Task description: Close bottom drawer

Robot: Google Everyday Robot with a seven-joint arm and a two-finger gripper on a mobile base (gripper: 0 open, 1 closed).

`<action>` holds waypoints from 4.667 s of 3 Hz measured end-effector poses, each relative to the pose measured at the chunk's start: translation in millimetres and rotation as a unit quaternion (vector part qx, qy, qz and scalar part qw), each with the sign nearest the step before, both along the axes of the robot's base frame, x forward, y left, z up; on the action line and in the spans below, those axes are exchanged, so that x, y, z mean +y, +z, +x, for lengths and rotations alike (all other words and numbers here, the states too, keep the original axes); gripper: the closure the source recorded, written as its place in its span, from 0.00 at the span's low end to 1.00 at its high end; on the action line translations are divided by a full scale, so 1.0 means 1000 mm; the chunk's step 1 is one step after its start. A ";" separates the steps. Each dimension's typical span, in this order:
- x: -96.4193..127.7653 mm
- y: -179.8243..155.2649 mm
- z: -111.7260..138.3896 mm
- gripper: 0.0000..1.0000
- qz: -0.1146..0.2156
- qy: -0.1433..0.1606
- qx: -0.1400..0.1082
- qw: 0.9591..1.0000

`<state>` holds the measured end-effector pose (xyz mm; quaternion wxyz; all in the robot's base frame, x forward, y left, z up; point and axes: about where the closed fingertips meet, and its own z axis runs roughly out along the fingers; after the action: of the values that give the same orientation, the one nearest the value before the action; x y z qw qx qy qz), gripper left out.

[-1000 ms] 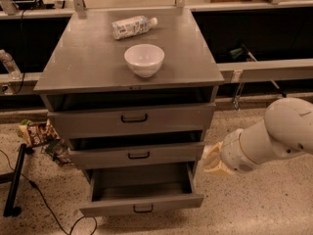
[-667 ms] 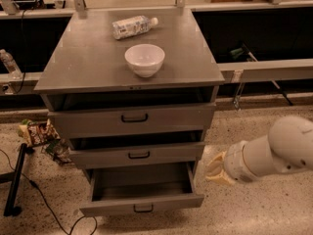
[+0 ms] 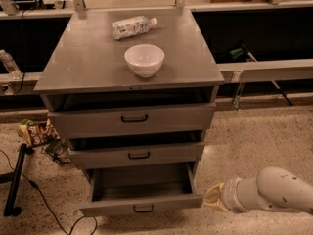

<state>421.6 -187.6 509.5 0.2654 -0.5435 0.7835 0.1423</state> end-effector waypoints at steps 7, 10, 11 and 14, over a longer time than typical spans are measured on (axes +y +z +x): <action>0.058 -0.368 0.055 1.00 0.069 0.049 -0.047 0.995; 0.075 -0.340 0.117 1.00 0.084 0.046 -0.176 0.980; 0.088 -0.341 0.142 1.00 0.086 0.061 -0.184 0.977; 0.098 -0.375 0.220 1.00 0.073 0.076 -0.178 0.978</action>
Offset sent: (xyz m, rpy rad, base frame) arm 0.0138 0.0002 -0.0635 0.0224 0.0247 0.0087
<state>641.4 -90.1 134.7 0.4283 -0.5970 0.6677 0.1195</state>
